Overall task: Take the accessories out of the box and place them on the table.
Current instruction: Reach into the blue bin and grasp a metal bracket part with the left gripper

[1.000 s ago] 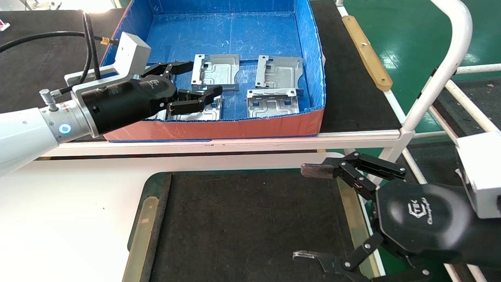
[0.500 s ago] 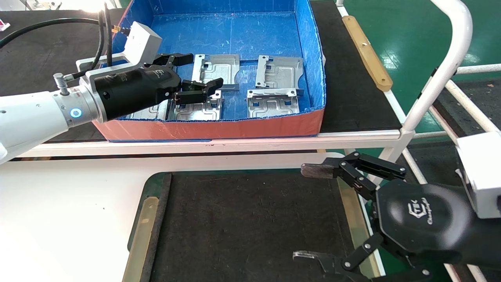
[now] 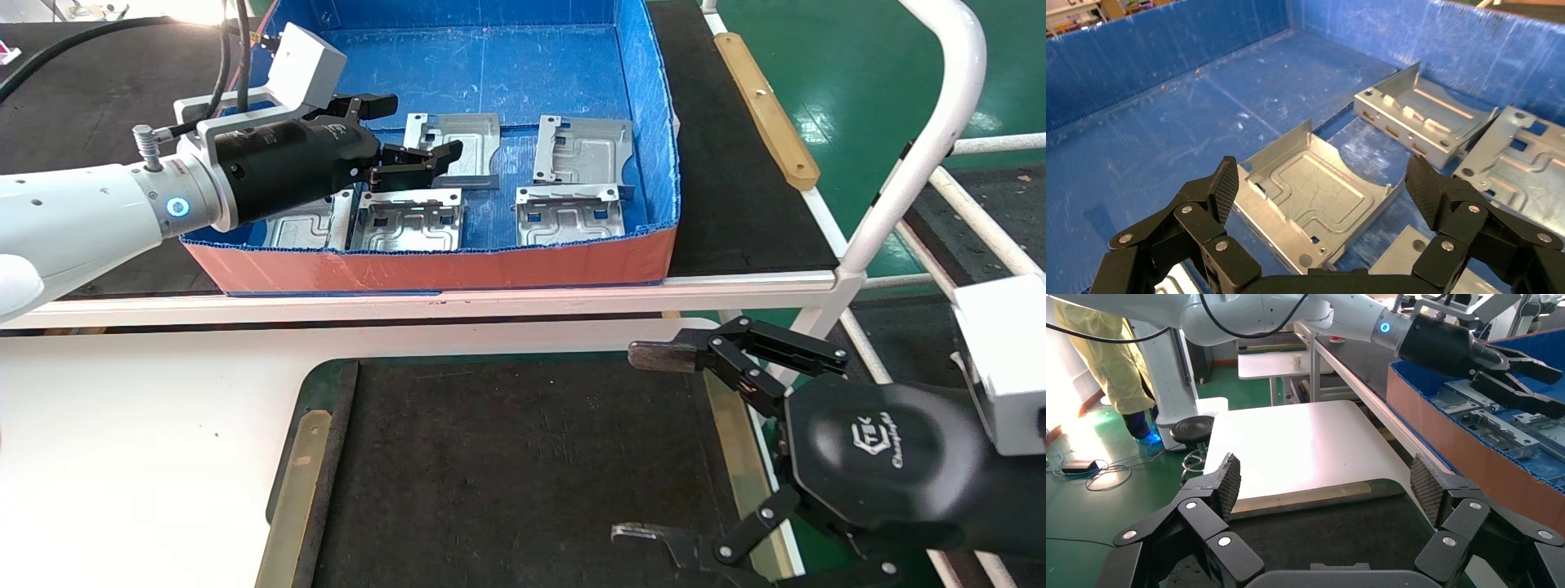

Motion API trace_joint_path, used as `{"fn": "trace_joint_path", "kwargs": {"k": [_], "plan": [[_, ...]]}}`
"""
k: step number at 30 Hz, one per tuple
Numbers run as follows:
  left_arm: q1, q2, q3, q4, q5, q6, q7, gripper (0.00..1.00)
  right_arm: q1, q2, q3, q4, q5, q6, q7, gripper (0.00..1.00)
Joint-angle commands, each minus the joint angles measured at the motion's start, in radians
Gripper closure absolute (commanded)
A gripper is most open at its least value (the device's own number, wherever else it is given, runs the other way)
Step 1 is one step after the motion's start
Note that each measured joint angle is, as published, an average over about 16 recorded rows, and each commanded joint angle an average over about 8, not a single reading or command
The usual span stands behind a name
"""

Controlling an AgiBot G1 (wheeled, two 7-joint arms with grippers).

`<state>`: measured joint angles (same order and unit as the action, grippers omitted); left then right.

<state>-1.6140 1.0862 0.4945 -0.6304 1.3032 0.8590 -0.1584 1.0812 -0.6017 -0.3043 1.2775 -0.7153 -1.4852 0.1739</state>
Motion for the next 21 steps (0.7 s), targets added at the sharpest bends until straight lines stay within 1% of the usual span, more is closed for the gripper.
{"fn": "trace_joint_path", "kwargs": {"k": [1, 12, 21], "plan": [[-0.005, 0.007, 0.003, 0.012, 0.006, -0.010, -0.002, 0.00, 0.000, 0.000, 0.000, 0.000, 0.000, 0.000, 0.000, 0.00], [-0.012, 0.022, 0.012, 0.055, 0.027, -0.045, -0.014, 0.00, 0.000, 0.000, -0.001, 0.000, 0.000, 0.000, 0.000, 0.00], [-0.038, 0.056, 0.019, 0.102, 0.043, -0.081, -0.019, 0.00, 0.000, 0.000, -0.001, 0.000, 0.001, 0.000, 0.000, 0.00]]}}
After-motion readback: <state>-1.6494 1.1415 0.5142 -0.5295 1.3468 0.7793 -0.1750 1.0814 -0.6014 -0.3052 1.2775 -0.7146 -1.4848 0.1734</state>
